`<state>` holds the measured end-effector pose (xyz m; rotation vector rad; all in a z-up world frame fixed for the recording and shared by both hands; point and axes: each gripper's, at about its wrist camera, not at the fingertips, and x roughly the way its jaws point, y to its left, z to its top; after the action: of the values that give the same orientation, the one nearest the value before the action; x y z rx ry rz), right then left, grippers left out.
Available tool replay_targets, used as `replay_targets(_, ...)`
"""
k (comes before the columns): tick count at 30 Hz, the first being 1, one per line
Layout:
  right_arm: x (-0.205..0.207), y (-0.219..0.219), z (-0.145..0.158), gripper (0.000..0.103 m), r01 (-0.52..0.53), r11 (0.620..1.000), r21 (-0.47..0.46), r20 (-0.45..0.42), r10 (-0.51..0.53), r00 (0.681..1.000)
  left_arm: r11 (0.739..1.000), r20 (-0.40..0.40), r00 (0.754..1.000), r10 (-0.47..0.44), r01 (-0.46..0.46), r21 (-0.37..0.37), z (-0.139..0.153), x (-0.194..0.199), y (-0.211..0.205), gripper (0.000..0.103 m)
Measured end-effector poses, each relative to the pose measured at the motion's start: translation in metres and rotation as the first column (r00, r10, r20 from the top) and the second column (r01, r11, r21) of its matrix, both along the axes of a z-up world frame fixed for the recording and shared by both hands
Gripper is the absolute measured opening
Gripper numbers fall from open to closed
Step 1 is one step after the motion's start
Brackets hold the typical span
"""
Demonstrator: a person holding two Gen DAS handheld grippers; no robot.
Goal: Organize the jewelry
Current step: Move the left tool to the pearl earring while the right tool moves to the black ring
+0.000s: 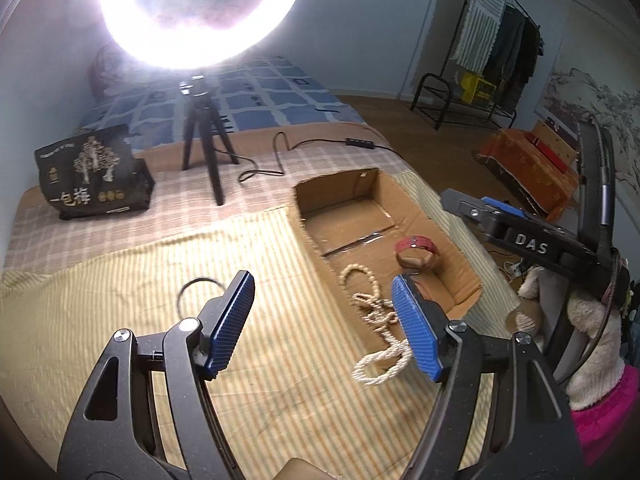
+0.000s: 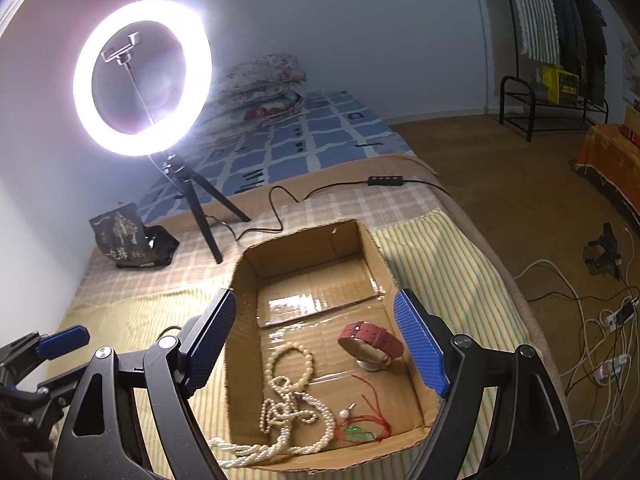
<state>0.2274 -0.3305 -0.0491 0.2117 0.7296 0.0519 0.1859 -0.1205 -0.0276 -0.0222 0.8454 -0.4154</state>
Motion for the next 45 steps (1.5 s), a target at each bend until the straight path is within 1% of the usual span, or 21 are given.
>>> replay_targets(6, -0.001, 0.019, 0.004, 0.081, -0.026, 1.000, -0.007, 0.009, 0.026, 1.000, 0.999, -0.005, 0.999, 0.046, -0.046, 0.000, -0.004, 0.002, 0.034, 0.073)
replay_targets(10, 0.001, 0.034, 0.004, 0.081, -0.065, 0.998, 0.005, 0.010, 0.065, 0.998, 0.996, -0.012, 0.996, 0.087, -0.087, 0.006, -0.007, 0.003, 0.061, 0.073)
replay_targets(18, 0.006, 0.075, 0.004, 0.081, -0.139, 0.990, 0.012, 0.009, 0.139, 0.990, 0.984, -0.024, 0.984, 0.176, -0.177, -0.030, -0.009, 0.004, 0.117, 0.073)
replay_targets(22, 0.011, 0.099, 0.000, 0.081, -0.180, 0.984, 0.001, -0.013, 0.180, 0.984, 0.978, -0.037, 0.978, 0.206, -0.207, -0.031, -0.015, 0.003, 0.137, 0.073)
replay_targets(26, 0.016, 0.120, -0.003, 0.081, -0.204, 0.979, -0.014, -0.051, 0.203, 0.978, 0.972, -0.053, 0.971, 0.233, -0.234, -0.009, -0.026, 0.004, 0.154, 0.073)
replay_targets(31, 0.025, 0.143, -0.014, 0.081, -0.239, 0.971, 0.022, -0.113, 0.240, 0.964, 0.962, -0.111, 0.956, 0.273, -0.274, 0.001, -0.048, 0.007, 0.177, 0.073)
replay_targets(34, 0.029, 0.158, -0.019, 0.081, -0.259, 0.966, 0.012, -0.134, 0.258, 0.957, 0.961, -0.131, 0.953, 0.273, -0.275, 0.005, -0.058, 0.009, 0.184, 0.073)
replay_targets(35, 0.030, 0.163, -0.021, 0.081, -0.263, 0.965, 0.010, -0.141, 0.262, 0.955, 0.962, -0.139, 0.953, 0.270, -0.272, 0.003, -0.061, 0.010, 0.185, 0.069)
replay_targets(36, 0.032, 0.168, -0.023, 0.081, -0.270, 0.963, 0.011, -0.154, 0.269, 0.951, 0.964, -0.150, 0.953, 0.263, -0.266, 0.000, -0.064, 0.011, 0.185, 0.063)
replay_targets(38, 0.036, 0.178, -0.029, 0.081, -0.278, 0.960, 0.009, -0.185, 0.275, 0.943, 0.966, -0.181, 0.951, 0.251, -0.257, -0.009, -0.070, 0.015, 0.187, 0.057)
replay_targets(39, 0.038, 0.182, -0.032, 0.081, -0.279, 0.960, 0.004, -0.198, 0.275, 0.941, 0.967, -0.196, 0.949, 0.245, -0.253, -0.014, -0.075, 0.016, 0.187, 0.052)
replay_targets(41, 0.044, 0.190, -0.041, 0.081, -0.279, 0.960, -0.012, -0.242, 0.268, 0.933, 0.971, -0.217, 0.948, 0.232, -0.241, -0.015, -0.080, 0.019, 0.186, 0.047)
replay_targets(45, 0.053, 0.198, -0.058, 0.081, -0.266, 0.964, -0.028, -0.309, 0.245, 0.919, 0.975, -0.239, 0.948, 0.210, -0.220, -0.017, -0.089, 0.023, 0.184, 0.047)
